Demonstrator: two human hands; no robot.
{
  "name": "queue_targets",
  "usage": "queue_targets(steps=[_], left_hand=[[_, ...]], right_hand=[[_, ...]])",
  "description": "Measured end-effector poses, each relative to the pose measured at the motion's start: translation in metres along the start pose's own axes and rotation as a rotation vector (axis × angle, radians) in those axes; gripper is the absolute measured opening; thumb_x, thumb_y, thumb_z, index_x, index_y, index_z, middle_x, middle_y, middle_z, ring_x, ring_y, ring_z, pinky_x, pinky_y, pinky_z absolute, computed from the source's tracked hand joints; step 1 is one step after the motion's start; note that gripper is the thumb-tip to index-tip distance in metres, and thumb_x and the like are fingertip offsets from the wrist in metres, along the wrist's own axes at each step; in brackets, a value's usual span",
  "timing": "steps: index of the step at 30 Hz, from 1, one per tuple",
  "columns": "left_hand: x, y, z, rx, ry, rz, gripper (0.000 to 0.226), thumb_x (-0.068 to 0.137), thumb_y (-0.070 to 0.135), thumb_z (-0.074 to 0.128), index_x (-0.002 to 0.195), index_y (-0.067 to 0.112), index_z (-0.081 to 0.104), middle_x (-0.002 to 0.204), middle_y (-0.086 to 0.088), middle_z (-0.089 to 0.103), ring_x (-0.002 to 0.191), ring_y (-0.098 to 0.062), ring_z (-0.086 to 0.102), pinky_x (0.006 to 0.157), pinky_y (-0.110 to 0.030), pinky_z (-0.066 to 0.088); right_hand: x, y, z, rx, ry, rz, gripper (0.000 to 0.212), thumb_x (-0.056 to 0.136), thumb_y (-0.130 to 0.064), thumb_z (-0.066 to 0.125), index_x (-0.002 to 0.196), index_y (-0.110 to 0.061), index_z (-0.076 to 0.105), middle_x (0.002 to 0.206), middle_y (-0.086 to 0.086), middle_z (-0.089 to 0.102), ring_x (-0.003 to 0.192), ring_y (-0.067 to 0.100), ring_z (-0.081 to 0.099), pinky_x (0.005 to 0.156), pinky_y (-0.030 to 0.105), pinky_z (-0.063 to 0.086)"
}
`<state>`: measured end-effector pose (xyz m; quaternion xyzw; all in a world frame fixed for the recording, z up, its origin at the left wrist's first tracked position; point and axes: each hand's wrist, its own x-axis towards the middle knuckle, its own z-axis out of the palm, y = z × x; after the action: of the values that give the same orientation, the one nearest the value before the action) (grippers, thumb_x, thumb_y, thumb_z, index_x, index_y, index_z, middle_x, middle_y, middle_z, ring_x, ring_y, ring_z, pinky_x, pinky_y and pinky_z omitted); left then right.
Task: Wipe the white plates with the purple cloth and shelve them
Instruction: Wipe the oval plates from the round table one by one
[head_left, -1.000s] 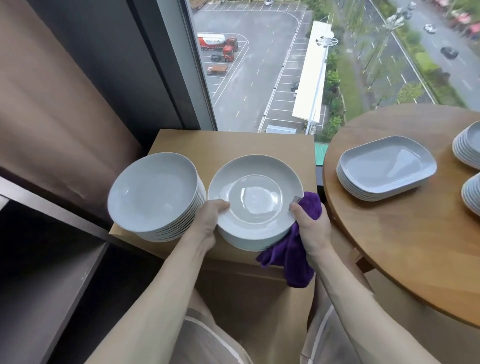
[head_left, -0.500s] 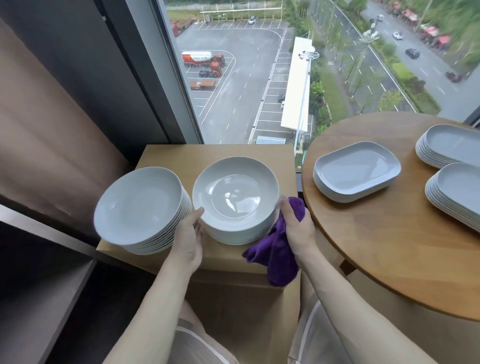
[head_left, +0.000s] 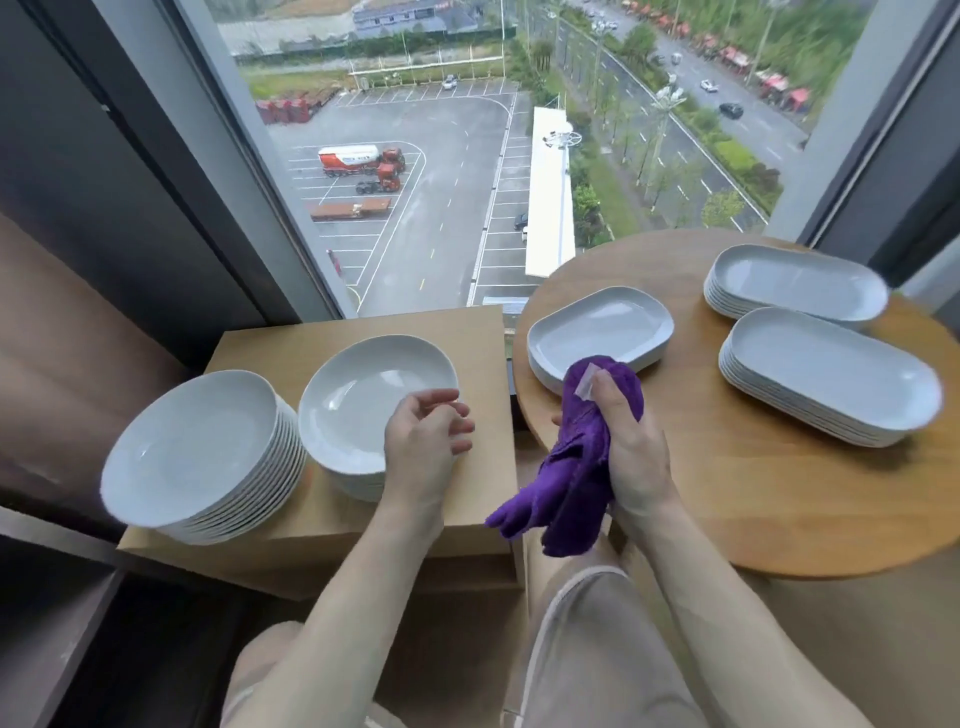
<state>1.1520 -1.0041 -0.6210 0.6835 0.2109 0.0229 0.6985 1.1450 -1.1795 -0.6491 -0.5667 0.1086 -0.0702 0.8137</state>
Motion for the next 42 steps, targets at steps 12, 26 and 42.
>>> queue_targets(steps=[12,26,42], left_hand=[[0.077,-0.031,0.147,0.399,-0.102,-0.165,0.044,0.085,0.033,0.066,0.119,0.009,0.051,0.104,-0.007,0.064,0.083,-0.027,0.075,0.072,-0.044,0.066],[0.093,-0.039,0.152,0.379,-0.017,-0.247,0.015,0.090,0.005,0.054,0.101,0.006,0.063,0.081,-0.010,0.067,0.047,-0.019,0.065,0.043,-0.025,0.054],[0.013,-0.013,0.098,-0.405,-0.329,-0.385,0.059,0.077,-0.013,0.034,0.125,0.007,0.062,0.123,-0.016,0.068,0.107,-0.036,0.067,0.075,-0.041,0.065]], right_hand=[[0.010,-0.027,-0.115,-0.130,0.129,-0.109,0.034,0.091,-0.052,0.068,0.076,-0.021,0.063,0.078,0.000,0.063,0.077,0.036,0.060,0.080,0.054,0.052],[0.012,0.006,-0.121,-0.238,0.071,-0.025,0.030,0.088,-0.054,0.065,0.084,-0.024,0.067,0.085,0.000,0.071,0.084,0.025,0.067,0.090,0.052,0.054],[0.011,-0.028,-0.123,-0.291,0.188,-0.227,0.027,0.091,-0.051,0.061,0.086,-0.025,0.066,0.088,-0.011,0.070,0.087,0.013,0.063,0.088,0.035,0.045]])
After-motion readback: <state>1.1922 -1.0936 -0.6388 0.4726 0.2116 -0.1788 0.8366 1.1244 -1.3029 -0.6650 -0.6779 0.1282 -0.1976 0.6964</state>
